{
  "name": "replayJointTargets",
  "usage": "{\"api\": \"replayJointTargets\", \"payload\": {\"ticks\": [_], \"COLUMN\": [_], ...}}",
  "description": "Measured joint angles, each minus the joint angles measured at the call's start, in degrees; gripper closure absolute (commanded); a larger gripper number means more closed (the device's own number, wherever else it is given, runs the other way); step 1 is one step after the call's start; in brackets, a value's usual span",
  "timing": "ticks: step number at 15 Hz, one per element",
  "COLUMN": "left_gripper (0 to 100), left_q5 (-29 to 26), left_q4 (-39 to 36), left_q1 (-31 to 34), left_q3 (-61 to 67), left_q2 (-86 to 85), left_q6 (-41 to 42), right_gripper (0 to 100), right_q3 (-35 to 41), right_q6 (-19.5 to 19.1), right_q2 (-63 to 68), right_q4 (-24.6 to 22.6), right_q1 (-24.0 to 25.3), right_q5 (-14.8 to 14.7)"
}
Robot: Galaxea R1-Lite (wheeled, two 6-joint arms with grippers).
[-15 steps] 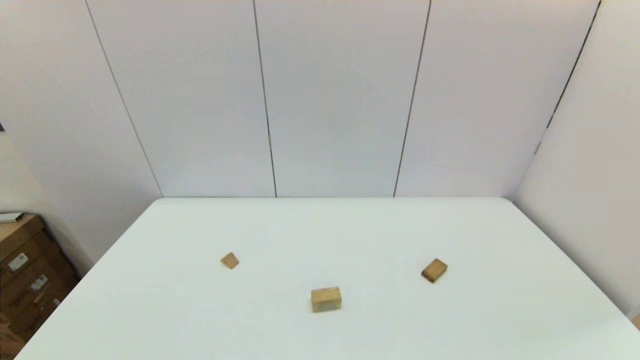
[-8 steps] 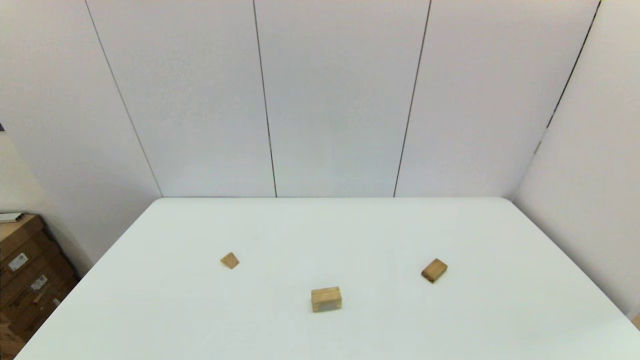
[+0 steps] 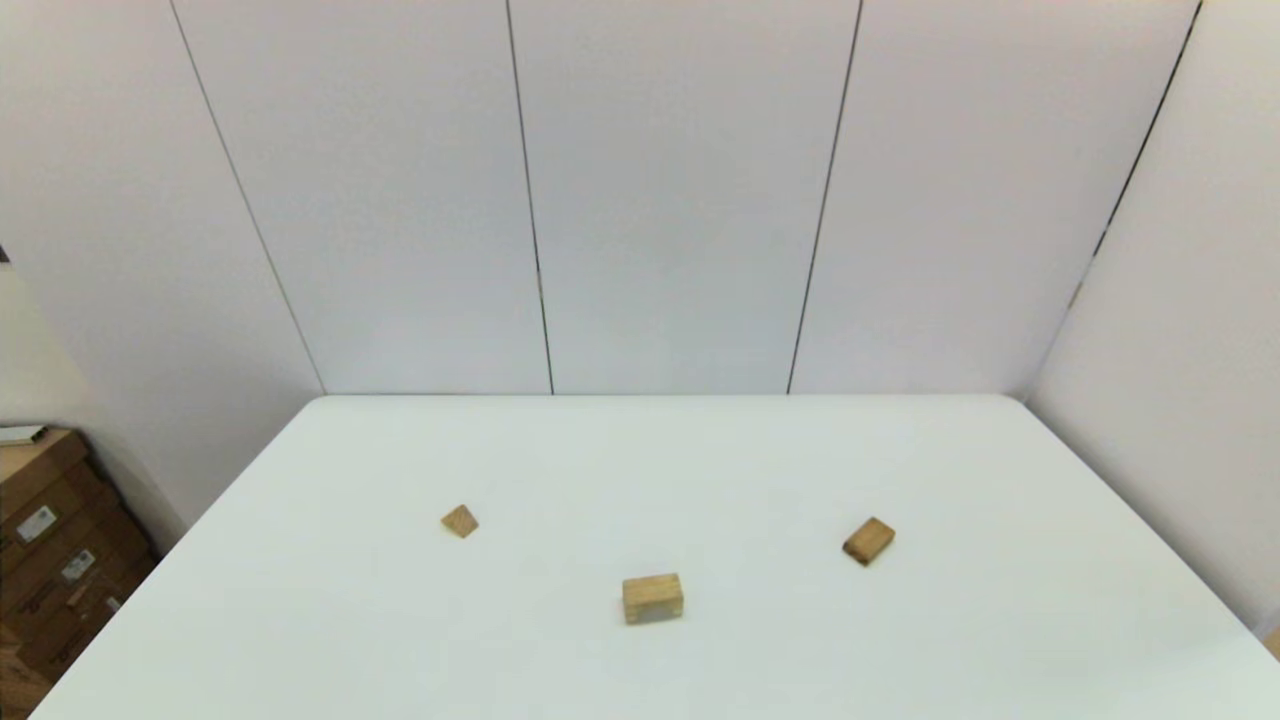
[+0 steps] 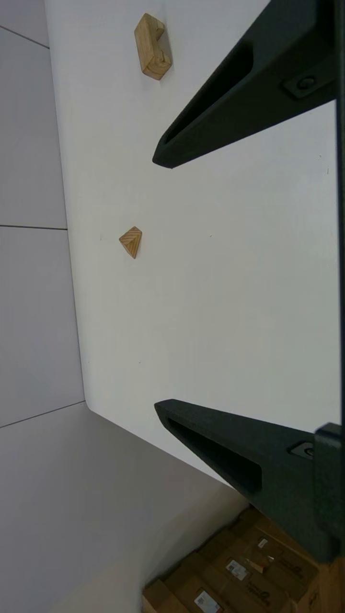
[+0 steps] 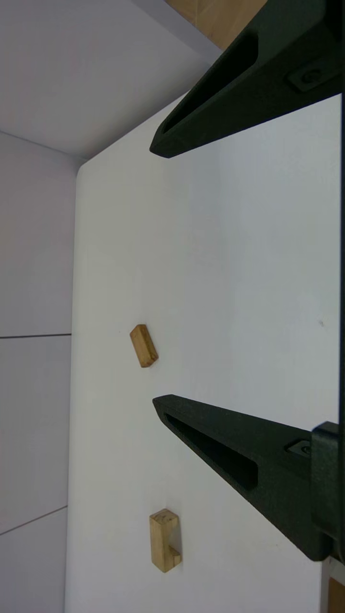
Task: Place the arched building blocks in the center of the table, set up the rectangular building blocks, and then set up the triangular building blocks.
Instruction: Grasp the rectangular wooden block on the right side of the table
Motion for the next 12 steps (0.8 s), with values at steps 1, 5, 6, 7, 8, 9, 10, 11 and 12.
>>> {"api": "replayJointTargets", "payload": {"ticks": [1, 5, 6, 7, 8, 9, 10, 11, 12], "left_gripper": [0, 0, 0, 0, 0, 0, 0, 0, 0], "left_q5": [0.00, 0.00, 0.00, 0.02, 0.00, 0.02, 0.00, 0.00, 0.02], "left_q4": [-0.02, 0.00, -0.02, 0.00, 0.00, 0.00, 0.00, 0.00, 0.00], "left_q1": [0.00, 0.00, 0.00, 0.00, 0.00, 0.00, 0.00, 0.00, 0.00], "left_q3": [0.00, 0.00, 0.00, 0.00, 0.00, 0.00, 0.00, 0.00, 0.00], "left_q2": [0.00, 0.00, 0.00, 0.00, 0.00, 0.00, 0.00, 0.00, 0.00], "left_q6": [0.00, 0.00, 0.00, 0.00, 0.00, 0.02, 0.00, 0.00, 0.02], "right_gripper": [0, 0, 0, 0, 0, 0, 0, 0, 0], "right_q3": [0.00, 0.00, 0.00, 0.00, 0.00, 0.00, 0.00, 0.00, 0.00], "right_q6": [0.01, 0.00, 0.00, 0.00, -0.02, -0.02, 0.00, 0.01, 0.00], "right_q2": [0.00, 0.00, 0.00, 0.00, 0.00, 0.00, 0.00, 0.00, 0.00], "right_q4": [0.02, 0.00, 0.00, 0.00, 0.02, 0.00, 0.00, 0.00, 0.02], "right_q1": [0.00, 0.00, 0.00, 0.00, 0.00, 0.00, 0.00, 0.00, 0.00], "right_q5": [0.01, -0.02, 0.00, 0.00, 0.00, 0.00, -0.02, 0.00, -0.02]}}
